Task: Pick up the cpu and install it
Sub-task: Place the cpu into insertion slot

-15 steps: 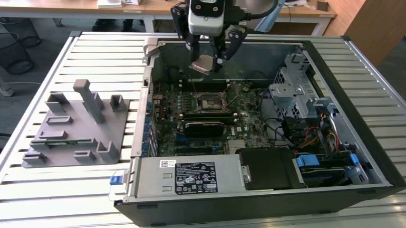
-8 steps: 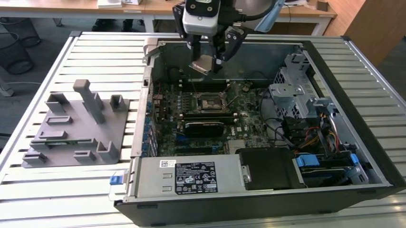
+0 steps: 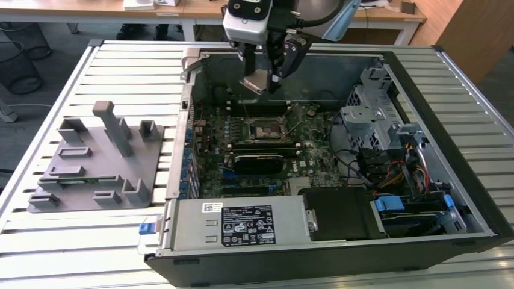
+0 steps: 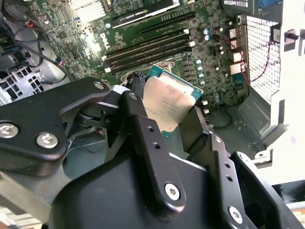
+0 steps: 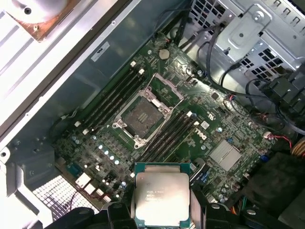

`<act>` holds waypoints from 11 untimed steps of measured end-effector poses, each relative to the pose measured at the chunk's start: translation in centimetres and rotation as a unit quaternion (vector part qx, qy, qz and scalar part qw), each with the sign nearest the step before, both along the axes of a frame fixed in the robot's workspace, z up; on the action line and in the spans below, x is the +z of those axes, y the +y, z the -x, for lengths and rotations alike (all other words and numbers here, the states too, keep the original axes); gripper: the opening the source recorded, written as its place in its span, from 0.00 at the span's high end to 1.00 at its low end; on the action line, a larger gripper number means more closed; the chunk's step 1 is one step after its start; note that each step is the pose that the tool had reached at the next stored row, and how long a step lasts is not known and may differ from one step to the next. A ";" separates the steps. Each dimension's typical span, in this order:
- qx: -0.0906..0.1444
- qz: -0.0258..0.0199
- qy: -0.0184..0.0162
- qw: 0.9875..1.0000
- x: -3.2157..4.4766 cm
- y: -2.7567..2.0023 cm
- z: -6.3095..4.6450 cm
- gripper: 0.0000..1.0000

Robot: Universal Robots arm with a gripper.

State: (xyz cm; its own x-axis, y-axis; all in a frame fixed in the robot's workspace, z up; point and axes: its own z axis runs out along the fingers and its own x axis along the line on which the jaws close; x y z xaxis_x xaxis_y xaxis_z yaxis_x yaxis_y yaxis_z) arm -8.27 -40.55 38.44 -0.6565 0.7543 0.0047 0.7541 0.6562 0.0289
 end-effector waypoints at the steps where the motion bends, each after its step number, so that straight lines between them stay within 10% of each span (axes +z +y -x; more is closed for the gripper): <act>1: -0.005 0.000 0.000 1.000 0.00 0.03 0.0 0.46; 11: -0.046 0.000 0.000 0.999 -0.02 0.44 0.0 0.46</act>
